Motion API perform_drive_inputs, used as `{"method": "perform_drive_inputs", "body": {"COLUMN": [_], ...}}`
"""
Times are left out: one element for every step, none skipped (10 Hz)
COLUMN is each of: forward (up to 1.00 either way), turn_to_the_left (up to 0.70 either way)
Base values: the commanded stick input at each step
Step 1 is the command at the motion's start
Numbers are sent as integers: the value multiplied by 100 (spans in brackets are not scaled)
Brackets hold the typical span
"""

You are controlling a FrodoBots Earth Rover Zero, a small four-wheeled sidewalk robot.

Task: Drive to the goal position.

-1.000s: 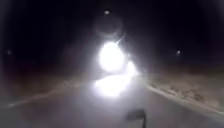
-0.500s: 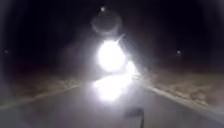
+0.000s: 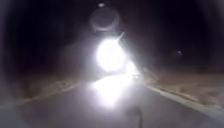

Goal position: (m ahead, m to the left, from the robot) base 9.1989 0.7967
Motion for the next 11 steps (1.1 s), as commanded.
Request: {"method": "perform_drive_inputs", "body": {"forward": [100,100,100,100,100,100,100,100,100,100,100], "turn_to_the_left": [2,2,2,2,2,3,3,3,2,2,3]}}
